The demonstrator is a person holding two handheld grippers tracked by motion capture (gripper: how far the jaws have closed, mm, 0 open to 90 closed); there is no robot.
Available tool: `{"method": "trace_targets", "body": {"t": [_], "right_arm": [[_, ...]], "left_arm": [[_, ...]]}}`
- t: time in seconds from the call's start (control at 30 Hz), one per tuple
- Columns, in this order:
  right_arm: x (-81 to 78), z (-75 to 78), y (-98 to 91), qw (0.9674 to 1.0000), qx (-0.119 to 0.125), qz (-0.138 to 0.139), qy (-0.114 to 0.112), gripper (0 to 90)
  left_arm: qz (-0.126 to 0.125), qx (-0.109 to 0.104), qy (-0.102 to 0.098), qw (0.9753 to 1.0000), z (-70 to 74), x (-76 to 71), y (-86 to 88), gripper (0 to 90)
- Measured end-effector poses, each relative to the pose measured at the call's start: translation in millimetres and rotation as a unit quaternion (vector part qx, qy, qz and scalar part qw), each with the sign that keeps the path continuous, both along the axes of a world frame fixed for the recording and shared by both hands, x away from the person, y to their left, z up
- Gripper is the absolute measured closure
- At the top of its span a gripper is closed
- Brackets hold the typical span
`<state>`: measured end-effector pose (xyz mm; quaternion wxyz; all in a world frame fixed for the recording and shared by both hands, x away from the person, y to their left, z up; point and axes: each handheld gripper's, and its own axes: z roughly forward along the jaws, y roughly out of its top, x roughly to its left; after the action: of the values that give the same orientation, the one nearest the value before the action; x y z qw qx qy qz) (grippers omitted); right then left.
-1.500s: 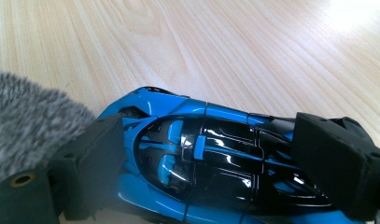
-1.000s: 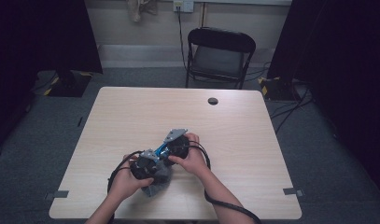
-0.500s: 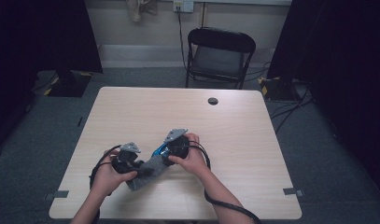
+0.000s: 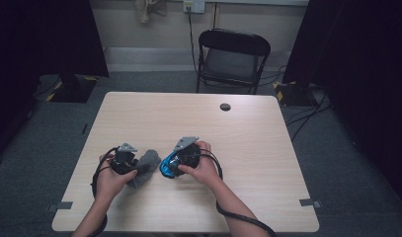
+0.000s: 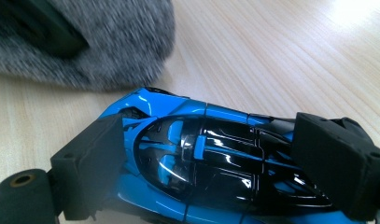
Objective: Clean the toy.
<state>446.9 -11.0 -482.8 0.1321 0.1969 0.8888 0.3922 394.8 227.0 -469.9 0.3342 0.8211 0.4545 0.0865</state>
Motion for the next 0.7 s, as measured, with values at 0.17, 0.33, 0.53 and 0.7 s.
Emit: {"method": "trace_targets", "body": {"t": [0.17, 0.33, 0.53, 0.7], "right_arm": [[0.1, 0.2, 0.3, 1.0000, -0.001, 0.000, 0.000, 9.7], [0.0, 0.1, 0.2, 1.0000, -0.001, 0.000, 0.000, 9.7], [0.2, 0.1, 0.1, 1.0000, -0.001, 0.000, 0.000, 9.7], [-0.1, 0.0, 0.2, 1.0000, 0.000, -0.001, 0.000, 9.7]], "left_arm": [[-0.023, 0.009, 0.007, 0.9997, -0.4, -2.1, -15.8, 70.2], [-0.045, 0.010, 0.014, 0.9988, 0.7, -8.5, -27.0, 70.4], [-0.064, 0.005, 0.029, 0.9975, 2.3, -16.7, -34.3, 70.6], [-0.089, -0.008, 0.047, 0.9948, 3.5, -26.0, -43.4, 70.6]]}}
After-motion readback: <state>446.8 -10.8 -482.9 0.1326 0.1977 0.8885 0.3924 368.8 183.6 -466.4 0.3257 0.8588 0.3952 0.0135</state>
